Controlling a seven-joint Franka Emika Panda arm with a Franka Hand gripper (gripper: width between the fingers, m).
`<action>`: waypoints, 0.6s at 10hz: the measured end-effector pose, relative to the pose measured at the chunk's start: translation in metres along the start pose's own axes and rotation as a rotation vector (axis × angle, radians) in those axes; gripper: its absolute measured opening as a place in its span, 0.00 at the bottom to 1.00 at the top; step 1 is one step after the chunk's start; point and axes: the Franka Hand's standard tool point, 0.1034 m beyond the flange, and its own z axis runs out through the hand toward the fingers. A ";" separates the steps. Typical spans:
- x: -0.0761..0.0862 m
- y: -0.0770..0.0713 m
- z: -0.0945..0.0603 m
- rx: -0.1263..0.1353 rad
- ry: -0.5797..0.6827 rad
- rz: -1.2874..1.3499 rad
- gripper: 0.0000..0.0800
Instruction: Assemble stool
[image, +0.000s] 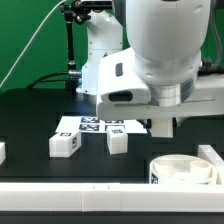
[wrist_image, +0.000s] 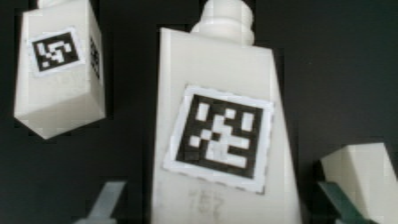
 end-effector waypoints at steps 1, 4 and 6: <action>0.000 0.000 0.000 0.000 0.001 0.000 0.41; 0.011 -0.001 -0.026 0.005 0.186 -0.025 0.41; 0.007 -0.001 -0.045 0.006 0.290 -0.035 0.41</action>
Offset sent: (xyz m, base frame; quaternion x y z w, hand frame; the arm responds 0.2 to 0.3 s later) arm 0.0080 -0.0064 0.0274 -0.0083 0.1601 -0.0272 0.9867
